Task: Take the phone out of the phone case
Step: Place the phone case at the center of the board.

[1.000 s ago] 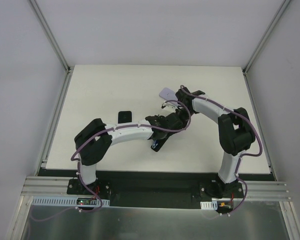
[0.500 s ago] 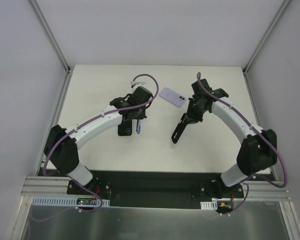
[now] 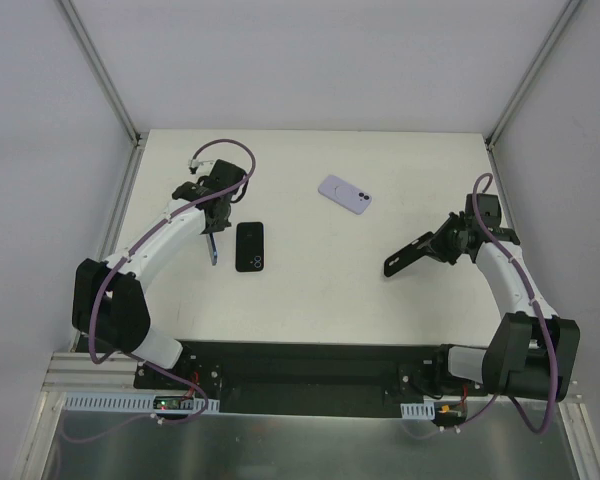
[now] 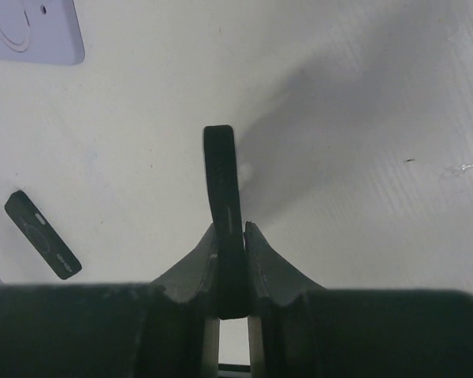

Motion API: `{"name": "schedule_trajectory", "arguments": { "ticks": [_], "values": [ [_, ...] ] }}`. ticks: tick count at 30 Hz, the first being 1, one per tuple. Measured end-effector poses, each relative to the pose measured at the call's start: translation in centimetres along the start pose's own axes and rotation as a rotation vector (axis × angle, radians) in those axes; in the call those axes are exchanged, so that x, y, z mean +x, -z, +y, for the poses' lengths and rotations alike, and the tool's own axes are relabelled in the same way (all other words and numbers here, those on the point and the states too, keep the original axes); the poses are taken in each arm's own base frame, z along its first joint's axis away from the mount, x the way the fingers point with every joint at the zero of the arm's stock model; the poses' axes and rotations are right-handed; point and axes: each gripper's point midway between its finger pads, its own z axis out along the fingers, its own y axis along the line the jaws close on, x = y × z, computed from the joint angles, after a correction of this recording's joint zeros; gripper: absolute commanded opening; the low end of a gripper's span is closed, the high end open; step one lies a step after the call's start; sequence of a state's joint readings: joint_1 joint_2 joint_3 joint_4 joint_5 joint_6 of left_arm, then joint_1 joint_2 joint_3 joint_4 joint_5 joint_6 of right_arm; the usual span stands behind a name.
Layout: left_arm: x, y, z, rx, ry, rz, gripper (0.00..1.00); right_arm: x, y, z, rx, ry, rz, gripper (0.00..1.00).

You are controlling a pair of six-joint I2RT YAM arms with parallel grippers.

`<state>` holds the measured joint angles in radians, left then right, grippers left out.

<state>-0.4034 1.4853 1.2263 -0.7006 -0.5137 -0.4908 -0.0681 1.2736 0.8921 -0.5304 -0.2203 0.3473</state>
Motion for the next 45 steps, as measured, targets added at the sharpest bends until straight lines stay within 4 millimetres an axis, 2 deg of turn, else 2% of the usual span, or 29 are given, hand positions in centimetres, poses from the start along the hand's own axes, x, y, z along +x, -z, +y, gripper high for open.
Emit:
{"name": "schedule_trajectory", "arguments": {
  "ticks": [4,9,15,23,30,32,37,38,39,40,41,42,44,45],
  "values": [
    [1.9,-1.8,2.1,-0.136,-0.002,0.055,0.0,-0.4,-0.8,-0.9,-0.024,-0.044,-0.047,0.01],
    [4.6,-4.7,4.4,-0.298,0.002,0.155,0.0,-0.9,-1.5,-0.7,-0.051,-0.05,-0.069,0.01],
    [6.9,-7.1,6.1,-0.431,0.021,0.239,0.0,-1.5,-2.5,-1.0,-0.057,-0.06,-0.077,0.02],
    [8.1,-8.8,7.2,-0.513,0.052,0.287,0.0,-1.5,-3.3,-2.2,-0.041,-0.077,-0.078,0.01],
    [7.6,-9.5,8.1,-0.546,0.073,0.307,0.0,-1.9,-2.7,-2.9,-0.014,-0.083,-0.107,0.01],
    [7.4,-9.7,8.1,-0.546,0.077,0.309,0.01,-2.2,-2.6,-3.3,0.006,-0.09,-0.11,0.06],
    [7.1,-9.9,7.8,-0.537,0.078,0.313,0.15,-2.8,-2.7,-4.5,0.073,-0.11,-0.111,0.21],
    [7.1,-9.8,7.8,-0.535,0.076,0.315,0.22,-2.9,-2.8,-4.7,0.087,-0.113,-0.106,0.25],
    [7.1,-9.8,7.7,-0.531,0.075,0.317,0.26,-3.0,-2.9,-4.9,0.1,-0.114,-0.102,0.33],
    [7.1,-9.8,7.6,-0.527,0.073,0.32,0.39,-3.0,-3.0,-5.1,0.112,-0.114,-0.098,0.39],
    [7.2,-9.9,7.5,-0.521,0.074,0.323,0.41,-3.1,-3.2,-5.4,0.128,-0.113,-0.097,0.44],
    [7.1,-9.9,7.4,-0.512,0.074,0.328,0.47,-3.2,-3.3,-5.7,0.145,-0.111,-0.097,0.55],
    [7.0,-9.9,7.1,-0.499,0.077,0.331,0.49,-3.0,-3.4,-6.5,0.183,-0.11,-0.09,0.62],
    [6.9,-9.9,6.9,-0.492,0.081,0.33,0.54,-2.9,-3.5,-6.9,0.201,-0.107,-0.083,0.69]
  ]
}}
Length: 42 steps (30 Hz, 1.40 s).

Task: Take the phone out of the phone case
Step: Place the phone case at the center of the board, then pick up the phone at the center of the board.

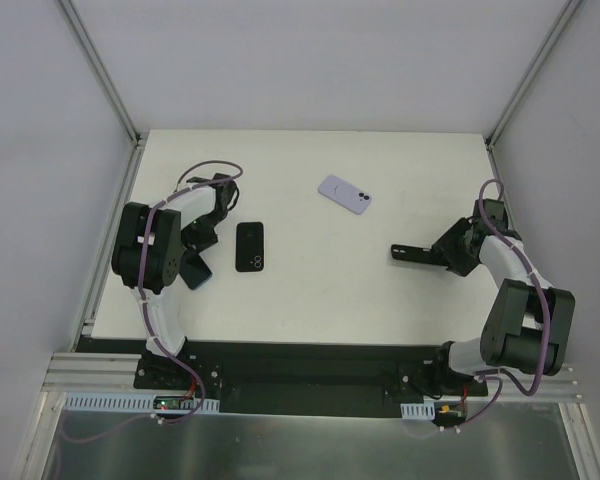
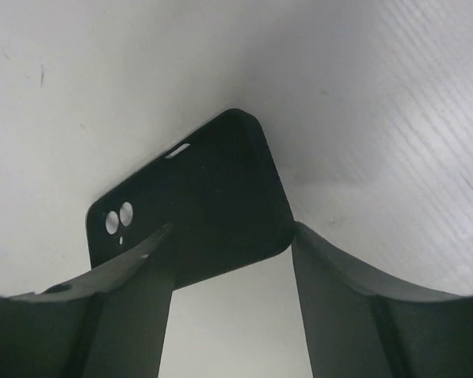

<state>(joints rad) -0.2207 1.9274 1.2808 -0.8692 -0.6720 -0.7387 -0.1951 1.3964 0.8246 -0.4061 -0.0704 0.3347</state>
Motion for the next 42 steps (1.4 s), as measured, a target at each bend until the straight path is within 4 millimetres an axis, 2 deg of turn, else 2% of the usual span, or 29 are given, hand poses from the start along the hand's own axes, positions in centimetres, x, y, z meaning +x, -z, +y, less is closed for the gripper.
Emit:
{"name": "schedule_trajectory", "arguments": {
  "ticks": [1,3,5,9,12,15,19,22,25,29,34,42],
  "values": [
    [-0.1,0.1,-0.2,0.009,0.003,0.002,0.54,0.1,-0.1,-0.3,0.015,0.002,0.003,0.72],
    [-0.4,0.3,-0.4,0.02,0.005,0.0,0.71,0.2,-0.1,-0.7,0.032,0.008,0.008,0.79],
    [-0.8,0.6,-0.4,0.026,-0.001,-0.007,0.82,0.2,0.0,-1.0,0.049,0.011,0.009,0.81],
    [-1.1,0.9,-0.5,0.04,-0.002,-0.012,0.89,-0.4,0.6,-1.3,0.077,0.02,-0.012,0.82],
    [-1.2,1.8,-0.5,0.084,0.007,-0.011,0.92,-0.8,1.6,-1.0,0.075,0.03,-0.045,0.83],
    [-2.0,4.1,-0.3,0.159,0.038,-0.044,0.98,-0.9,3.1,0.6,0.051,0.082,-0.09,0.82],
    [-3.0,8.3,-1.0,0.268,0.051,-0.128,0.99,0.0,5.3,4.6,-0.032,0.204,-0.15,0.82],
    [-1.7,11.5,-3.7,0.359,-0.015,-0.166,0.99,1.4,6.7,6.8,-0.084,0.284,-0.174,0.81],
    [0.6,12.6,-6.2,0.411,-0.095,-0.153,0.99,2.2,7.5,8.0,-0.098,0.333,-0.186,0.79],
    [3.6,12.1,-9.5,0.459,-0.179,-0.075,0.99,2.0,8.3,8.4,-0.088,0.348,-0.205,0.79],
    [5.9,10.6,-10.7,0.502,-0.232,-0.005,0.99,2.0,8.4,8.1,-0.075,0.354,-0.202,0.79],
    [6.1,10.9,-12.7,0.62,-0.311,0.011,0.99,2.2,8.4,8.2,-0.081,0.363,-0.194,0.8]
  ]
}}
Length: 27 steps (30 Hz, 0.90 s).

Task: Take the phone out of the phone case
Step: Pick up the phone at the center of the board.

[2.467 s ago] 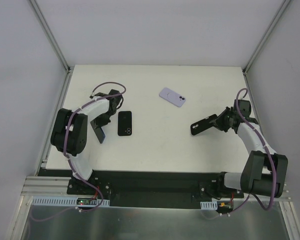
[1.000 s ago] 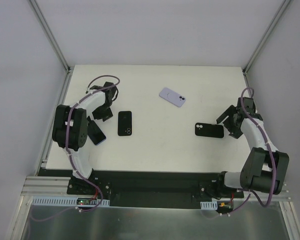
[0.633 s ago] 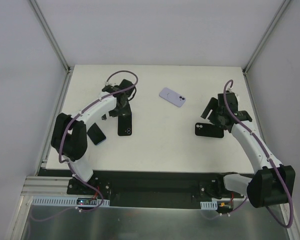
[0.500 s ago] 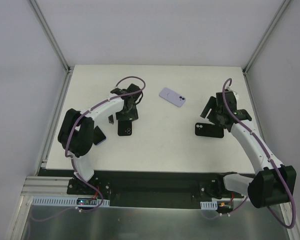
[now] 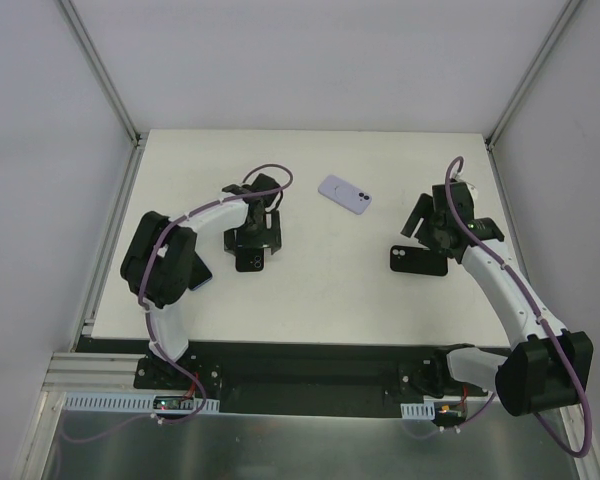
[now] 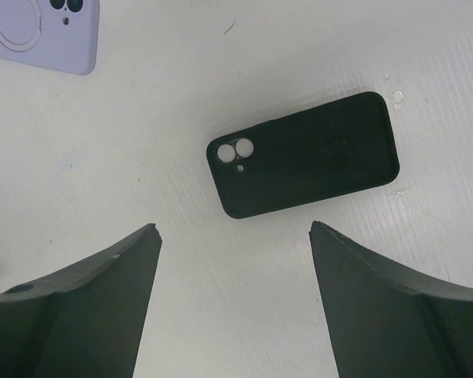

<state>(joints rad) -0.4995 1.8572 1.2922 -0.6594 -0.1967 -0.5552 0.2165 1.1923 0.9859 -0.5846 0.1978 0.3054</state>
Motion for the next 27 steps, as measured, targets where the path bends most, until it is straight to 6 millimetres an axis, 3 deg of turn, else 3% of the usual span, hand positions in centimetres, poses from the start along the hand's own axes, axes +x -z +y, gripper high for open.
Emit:
{"name": "schedule_trajectory", "arguments": {
  "ticks": [6,11,14,19,24,27],
  "values": [
    [0.1,-1.6,0.6,0.032,0.0,0.036,0.99,0.1,0.0,0.0,0.002,0.002,0.004,0.8],
    [0.0,-1.8,0.7,0.038,-0.002,0.031,0.99,0.2,0.0,-0.1,0.002,0.003,0.007,0.8],
    [-0.1,-2.0,0.5,0.056,0.006,0.029,0.93,0.2,0.0,0.0,0.002,0.002,0.007,0.79],
    [-0.2,-2.1,0.3,0.087,0.012,0.04,0.74,0.3,0.0,0.0,0.001,0.003,0.007,0.78],
    [-0.2,-1.8,0.2,0.11,0.009,0.042,0.7,0.3,0.2,0.2,-0.017,0.001,0.009,0.79],
    [0.1,-1.5,-0.2,0.149,0.007,0.045,0.69,1.0,0.3,1.3,-0.086,-0.002,0.036,0.79]
  ]
}}
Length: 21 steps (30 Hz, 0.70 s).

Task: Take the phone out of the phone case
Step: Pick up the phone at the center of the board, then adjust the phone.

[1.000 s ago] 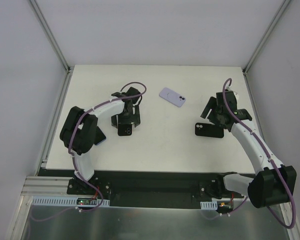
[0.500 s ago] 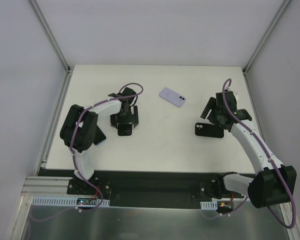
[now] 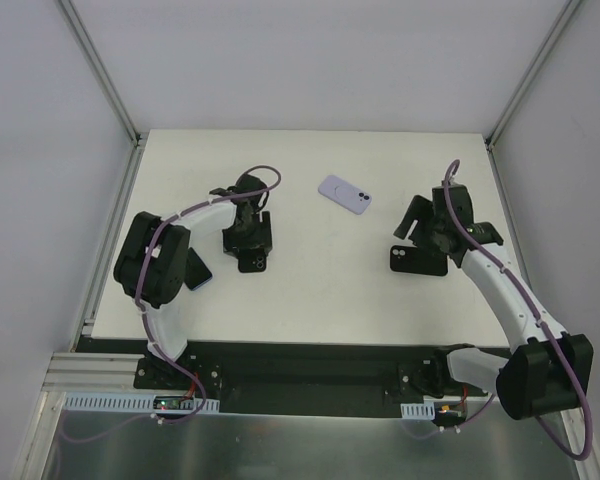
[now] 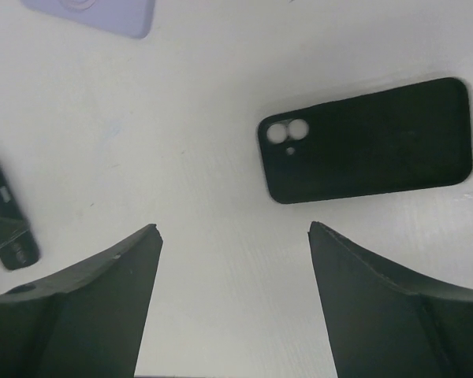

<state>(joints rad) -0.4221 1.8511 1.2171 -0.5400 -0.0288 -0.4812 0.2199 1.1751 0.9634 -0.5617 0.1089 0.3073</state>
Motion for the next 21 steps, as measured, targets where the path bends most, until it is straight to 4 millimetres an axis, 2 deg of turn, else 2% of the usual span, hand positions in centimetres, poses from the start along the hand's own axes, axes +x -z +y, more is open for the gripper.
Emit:
{"name": "schedule_trajectory", "arguments": {
  "ticks": [4,11,16,21],
  "values": [
    [0.9,0.6,-1.7,0.097,-0.006,0.023,0.68,1.9,-0.7,2.9,-0.158,-0.027,0.082,0.77],
    [3.2,2.3,-5.4,0.277,-0.033,0.053,0.68,5.2,-2.2,7.7,-0.312,-0.035,0.239,0.78],
    [5.7,3.8,-7.5,0.402,-0.045,0.089,0.68,7.9,-4.2,10.1,-0.366,-0.089,0.388,0.77],
    [7.2,4.0,-8.8,0.474,-0.036,0.125,0.67,10.8,-5.8,12.6,-0.383,-0.135,0.531,0.75]
  ]
}}
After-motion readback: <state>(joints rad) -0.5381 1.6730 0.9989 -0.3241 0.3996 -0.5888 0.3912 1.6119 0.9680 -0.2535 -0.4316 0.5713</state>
